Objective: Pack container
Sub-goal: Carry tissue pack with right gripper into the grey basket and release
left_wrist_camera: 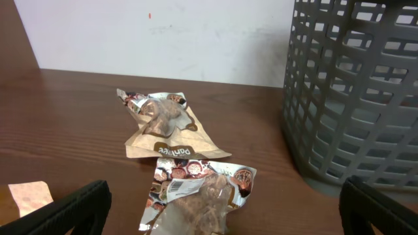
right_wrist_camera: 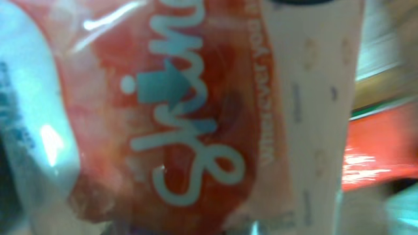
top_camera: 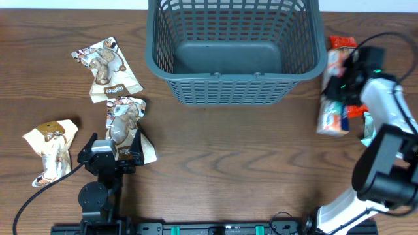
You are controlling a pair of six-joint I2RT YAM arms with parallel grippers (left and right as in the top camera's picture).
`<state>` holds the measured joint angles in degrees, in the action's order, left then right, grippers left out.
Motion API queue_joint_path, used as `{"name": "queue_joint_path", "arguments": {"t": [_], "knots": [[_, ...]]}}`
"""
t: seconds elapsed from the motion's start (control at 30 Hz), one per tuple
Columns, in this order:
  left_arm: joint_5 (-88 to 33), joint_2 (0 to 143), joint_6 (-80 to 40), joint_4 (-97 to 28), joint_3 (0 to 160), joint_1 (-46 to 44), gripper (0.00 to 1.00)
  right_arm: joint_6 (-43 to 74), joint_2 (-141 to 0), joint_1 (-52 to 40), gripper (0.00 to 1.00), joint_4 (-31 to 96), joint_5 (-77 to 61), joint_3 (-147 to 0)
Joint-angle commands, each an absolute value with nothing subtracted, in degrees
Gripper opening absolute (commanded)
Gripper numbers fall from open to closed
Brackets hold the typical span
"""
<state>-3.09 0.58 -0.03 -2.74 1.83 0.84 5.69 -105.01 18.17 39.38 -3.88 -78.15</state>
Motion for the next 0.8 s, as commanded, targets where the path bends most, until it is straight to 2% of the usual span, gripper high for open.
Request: {"name": "queue_joint_path", "arguments": {"t": [0.0, 0.23, 0.33, 0.47, 0.6, 0.77], "knots": [[-4.14, 0.23, -0.34, -3.57, 0.30, 0.56, 0.99, 8.75, -97.03, 20.67, 0.01, 40.71, -3.51, -85.25], [-4.12, 0.23, -0.34, -3.57, 0.30, 0.56, 0.98, 6.35, -88.64, 19.62, 0.01, 46.02, -3.51, -100.16], [-4.14, 0.23, -0.34, -3.57, 0.30, 0.56, 0.99, 1.52, -86.32, 17.76, 0.01, 46.09, -7.38, -107.79], [-4.12, 0.23, -0.34, -3.57, 0.30, 0.56, 0.99, -13.65, -85.82, 12.05, 0.01, 47.46, -18.39, -117.67], [-4.12, 0.23, -0.34, -3.57, 0.30, 0.56, 0.99, -31.20, -85.89, 4.86, 0.01, 49.58, -29.36, -120.11], [-4.12, 0.23, -0.34, -3.57, 0.30, 0.56, 0.99, -40.49, -89.06, -2.59, 0.01, 49.71, -30.92, -120.09]]}}
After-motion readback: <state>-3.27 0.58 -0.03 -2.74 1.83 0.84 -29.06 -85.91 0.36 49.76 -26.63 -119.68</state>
